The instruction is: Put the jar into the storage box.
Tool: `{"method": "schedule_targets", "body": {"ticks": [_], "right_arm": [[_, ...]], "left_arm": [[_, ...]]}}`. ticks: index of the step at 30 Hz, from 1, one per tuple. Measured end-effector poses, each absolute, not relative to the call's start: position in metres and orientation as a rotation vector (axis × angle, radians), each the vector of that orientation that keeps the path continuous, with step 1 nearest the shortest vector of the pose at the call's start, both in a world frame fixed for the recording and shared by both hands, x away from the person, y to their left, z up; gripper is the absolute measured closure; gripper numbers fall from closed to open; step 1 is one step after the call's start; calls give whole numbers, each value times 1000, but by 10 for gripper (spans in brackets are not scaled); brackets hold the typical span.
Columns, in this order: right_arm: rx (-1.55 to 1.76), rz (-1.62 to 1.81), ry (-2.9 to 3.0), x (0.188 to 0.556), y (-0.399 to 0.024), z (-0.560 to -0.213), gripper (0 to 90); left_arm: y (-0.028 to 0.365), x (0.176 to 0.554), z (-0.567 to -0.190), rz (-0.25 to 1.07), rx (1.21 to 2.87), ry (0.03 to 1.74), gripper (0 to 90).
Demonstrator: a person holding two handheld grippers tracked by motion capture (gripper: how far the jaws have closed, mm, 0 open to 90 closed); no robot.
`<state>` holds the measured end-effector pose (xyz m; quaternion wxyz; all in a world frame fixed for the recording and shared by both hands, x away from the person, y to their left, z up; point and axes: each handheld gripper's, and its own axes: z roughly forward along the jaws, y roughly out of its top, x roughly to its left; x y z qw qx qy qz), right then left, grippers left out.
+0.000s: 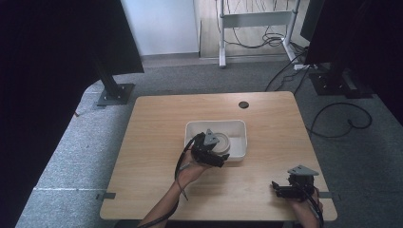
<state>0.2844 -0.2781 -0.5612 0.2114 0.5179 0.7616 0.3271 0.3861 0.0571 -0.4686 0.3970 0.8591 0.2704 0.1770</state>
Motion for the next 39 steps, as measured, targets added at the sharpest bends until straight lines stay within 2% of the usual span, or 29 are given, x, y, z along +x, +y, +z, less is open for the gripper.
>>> {"method": "schedule_targets", "body": {"ticks": [29, 39], "right_arm": [[1436, 911, 2120, 284, -278, -561, 16], [1436, 911, 2120, 284, -278, -561, 15]], "left_arm": [[46, 420, -512, 519, 2147, 939, 102], [44, 423, -521, 521, 2161, 968, 102]]}}
